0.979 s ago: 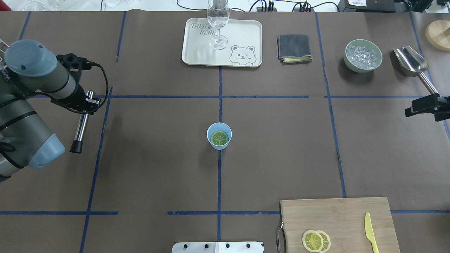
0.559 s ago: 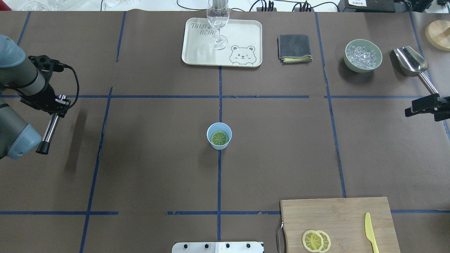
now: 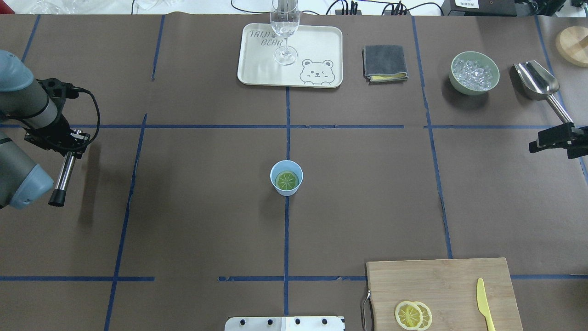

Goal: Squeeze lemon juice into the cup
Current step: 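Lower the muddler upright onto the table and open the left gripper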

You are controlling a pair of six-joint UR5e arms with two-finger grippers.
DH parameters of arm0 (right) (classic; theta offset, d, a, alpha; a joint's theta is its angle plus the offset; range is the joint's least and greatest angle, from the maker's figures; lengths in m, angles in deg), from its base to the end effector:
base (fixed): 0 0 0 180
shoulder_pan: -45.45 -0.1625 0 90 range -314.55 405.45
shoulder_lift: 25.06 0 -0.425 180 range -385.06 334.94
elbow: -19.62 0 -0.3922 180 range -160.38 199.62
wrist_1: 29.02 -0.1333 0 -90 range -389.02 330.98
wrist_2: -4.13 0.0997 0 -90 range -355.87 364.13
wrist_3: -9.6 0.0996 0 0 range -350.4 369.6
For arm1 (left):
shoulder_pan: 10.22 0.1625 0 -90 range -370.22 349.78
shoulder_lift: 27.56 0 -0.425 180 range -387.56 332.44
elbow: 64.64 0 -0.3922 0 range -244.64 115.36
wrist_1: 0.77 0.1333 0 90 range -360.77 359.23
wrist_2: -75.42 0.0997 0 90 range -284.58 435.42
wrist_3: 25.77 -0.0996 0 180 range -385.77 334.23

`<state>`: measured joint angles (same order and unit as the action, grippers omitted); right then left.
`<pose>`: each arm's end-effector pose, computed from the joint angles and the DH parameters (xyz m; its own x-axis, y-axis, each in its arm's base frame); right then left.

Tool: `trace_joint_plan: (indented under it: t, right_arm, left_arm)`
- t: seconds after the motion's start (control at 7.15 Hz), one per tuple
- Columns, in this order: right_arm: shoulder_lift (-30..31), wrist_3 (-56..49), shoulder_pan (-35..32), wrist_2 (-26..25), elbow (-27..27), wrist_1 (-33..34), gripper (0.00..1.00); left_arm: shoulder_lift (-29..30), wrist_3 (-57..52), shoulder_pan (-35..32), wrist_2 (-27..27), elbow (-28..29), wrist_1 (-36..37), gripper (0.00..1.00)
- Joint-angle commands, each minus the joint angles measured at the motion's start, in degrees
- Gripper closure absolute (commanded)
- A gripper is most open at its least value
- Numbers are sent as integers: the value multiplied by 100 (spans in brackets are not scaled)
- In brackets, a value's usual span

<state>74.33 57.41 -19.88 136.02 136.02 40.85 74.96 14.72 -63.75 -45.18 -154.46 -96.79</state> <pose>-0.1188 -0.4186 0.4660 0.5878 0.0820 0.8048 -0.1531 0.9881 0.0111 0.2884 -0.5291 0.5435 0.8202 -0.0084 -0.5720 -0.0415 0.9964 -0.0741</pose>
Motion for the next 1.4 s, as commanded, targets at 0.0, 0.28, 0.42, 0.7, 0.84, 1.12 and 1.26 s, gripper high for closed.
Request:
trace_joint_plan:
  t: [0.0, 0.28, 0.42, 0.7, 0.84, 1.12, 1.26]
  right_arm:
    - [-16, 0, -5, -5, 14, 0, 0]
    - [-16, 0, 3, 4, 23, 0, 0]
    - [-16, 0, -5, 4, 23, 0, 0]
    - [-16, 0, -6, 4, 32, -9, 0]
    - [-16, 0, 3, 4, 32, -9, 0]
    - [-16, 0, -6, 4, 23, -9, 0]
    - [-16, 0, -6, 4, 23, -9, 0]
  left_arm:
    - [13, -14, 18, 10, 35, -5, 100]
    - [-4, -199, 18, 36, 17, -5, 100]
    - [-4, -199, 18, 45, 43, -144, 100]
    - [-4, -216, 26, 54, 43, -163, 100]
    - [-4, -225, 35, 63, 43, -172, 100]
    - [-57, -234, 53, 63, 43, -181, 100]
    - [-65, -217, 70, 63, 43, -181, 70]
